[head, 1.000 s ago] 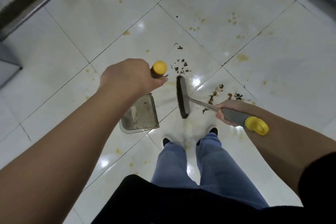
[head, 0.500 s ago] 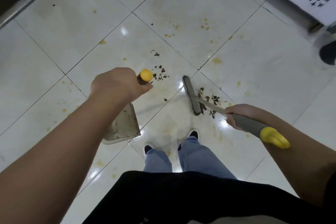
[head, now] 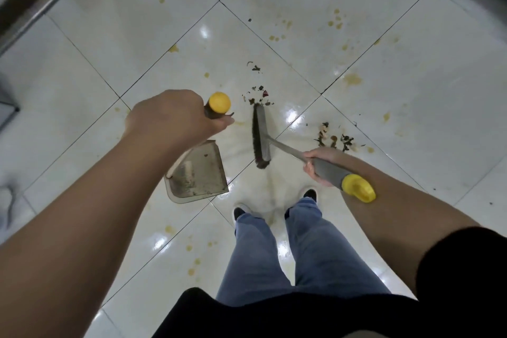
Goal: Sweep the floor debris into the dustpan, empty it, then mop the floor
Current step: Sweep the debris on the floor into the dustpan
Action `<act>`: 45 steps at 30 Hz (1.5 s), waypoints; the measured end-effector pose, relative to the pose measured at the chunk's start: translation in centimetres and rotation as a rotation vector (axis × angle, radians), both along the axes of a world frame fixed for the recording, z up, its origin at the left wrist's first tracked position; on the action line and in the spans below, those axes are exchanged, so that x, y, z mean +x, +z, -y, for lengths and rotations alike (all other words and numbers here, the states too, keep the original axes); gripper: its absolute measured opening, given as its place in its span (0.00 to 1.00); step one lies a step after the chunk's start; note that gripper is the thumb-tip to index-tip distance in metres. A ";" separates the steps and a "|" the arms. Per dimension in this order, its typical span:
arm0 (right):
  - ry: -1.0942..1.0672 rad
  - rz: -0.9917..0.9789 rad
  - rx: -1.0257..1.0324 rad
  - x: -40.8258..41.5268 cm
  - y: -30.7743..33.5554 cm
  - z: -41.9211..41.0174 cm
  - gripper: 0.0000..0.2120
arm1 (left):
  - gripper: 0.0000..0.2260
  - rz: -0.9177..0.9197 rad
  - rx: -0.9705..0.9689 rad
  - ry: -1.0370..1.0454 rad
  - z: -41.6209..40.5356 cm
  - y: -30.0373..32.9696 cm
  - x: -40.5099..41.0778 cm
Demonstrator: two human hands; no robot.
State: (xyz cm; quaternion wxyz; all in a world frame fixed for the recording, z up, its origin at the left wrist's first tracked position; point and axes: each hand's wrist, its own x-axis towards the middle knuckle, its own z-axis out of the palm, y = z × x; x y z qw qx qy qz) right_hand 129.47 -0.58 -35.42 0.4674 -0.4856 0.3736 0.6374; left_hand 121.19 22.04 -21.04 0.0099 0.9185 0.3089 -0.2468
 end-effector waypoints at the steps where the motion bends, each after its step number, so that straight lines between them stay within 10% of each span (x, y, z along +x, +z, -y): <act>1: -0.034 0.004 -0.032 0.6 0.1 0.8 0.11 | 0.28 0.004 -0.003 0.003 -0.3 0.0 -0.1; 18: 0.020 0.325 -0.138 0.6 3.1 3.7 0.14 | 0.26 0.005 -0.025 -0.008 -4.1 0.9 -2.7; 32: -0.126 0.180 0.135 -5.1 7.4 -11.2 0.10 | 0.24 0.167 -0.127 0.068 -19.8 3.0 -13.2; 45: -0.299 -0.042 0.303 4.8 3.2 -24.1 0.09 | 0.26 0.193 0.017 0.095 -28.0 3.8 -1.8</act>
